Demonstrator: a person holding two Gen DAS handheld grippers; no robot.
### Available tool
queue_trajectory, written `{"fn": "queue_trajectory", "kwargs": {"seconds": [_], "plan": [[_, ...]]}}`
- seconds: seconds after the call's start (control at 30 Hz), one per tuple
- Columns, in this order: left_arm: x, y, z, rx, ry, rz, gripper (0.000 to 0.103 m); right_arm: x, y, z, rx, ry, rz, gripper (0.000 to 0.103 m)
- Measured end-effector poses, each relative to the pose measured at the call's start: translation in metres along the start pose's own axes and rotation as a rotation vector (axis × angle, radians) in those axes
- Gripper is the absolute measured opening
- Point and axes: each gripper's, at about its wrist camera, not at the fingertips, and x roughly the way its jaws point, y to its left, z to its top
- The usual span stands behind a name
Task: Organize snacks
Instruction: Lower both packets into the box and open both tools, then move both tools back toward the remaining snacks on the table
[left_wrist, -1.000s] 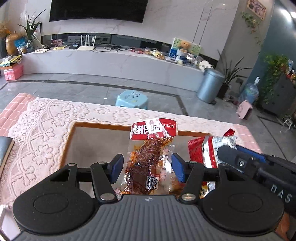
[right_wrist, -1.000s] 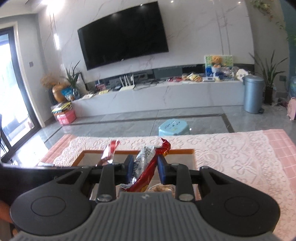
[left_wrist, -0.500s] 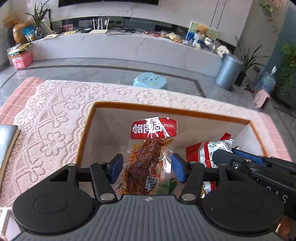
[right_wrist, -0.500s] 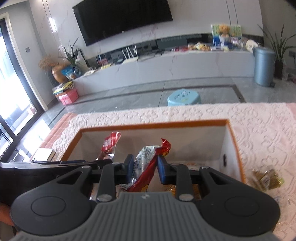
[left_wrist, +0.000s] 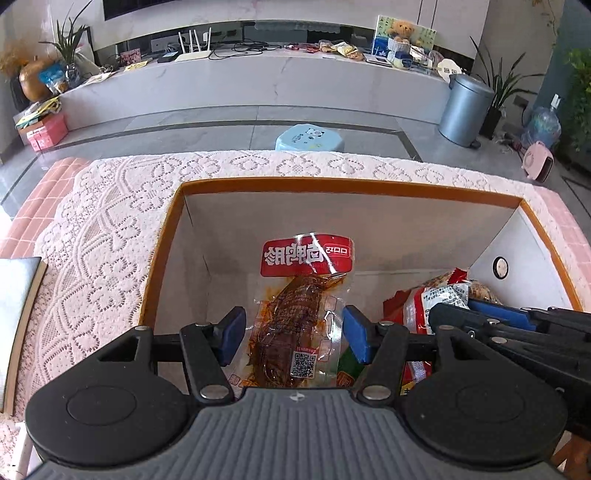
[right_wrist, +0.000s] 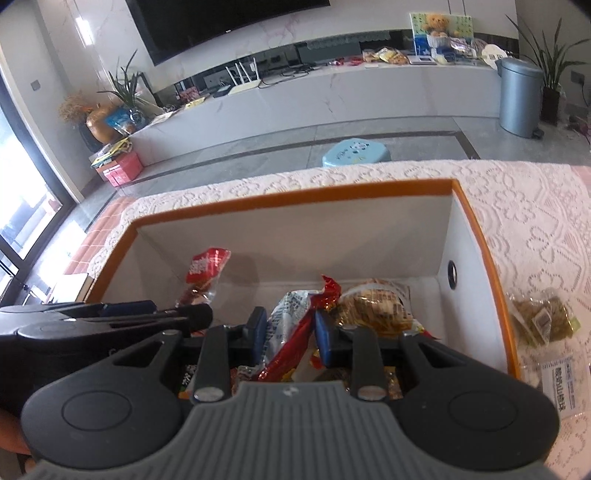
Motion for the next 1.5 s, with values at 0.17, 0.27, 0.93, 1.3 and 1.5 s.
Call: {"fn": "queue_trajectory", "kwargs": {"seconds": [0.17, 0.27, 0.93, 1.3, 1.5], "plan": [[0.003, -0.001, 0.000, 0.022, 0.009, 0.006, 0.066, 0.000, 0.000, -0.003, -0.011, 0.004, -0.019, 0.032], [0.004, -0.003, 0.000, 0.027, 0.014, 0.011, 0.066, -0.005, 0.001, -0.005, -0.029, -0.005, -0.033, 0.038], [-0.013, -0.003, -0.009, 0.049, -0.041, 0.020, 0.076, -0.053, -0.010, -0.007, -0.012, -0.098, -0.109, 0.069], [-0.058, -0.006, -0.017, -0.065, -0.226, -0.082, 0.078, -0.119, -0.021, -0.031, -0.054, -0.245, -0.148, 0.085], [-0.085, -0.032, -0.029, -0.012, -0.345, -0.093, 0.078, -0.157, -0.037, -0.053, -0.064, -0.322, -0.192, 0.090]]}}
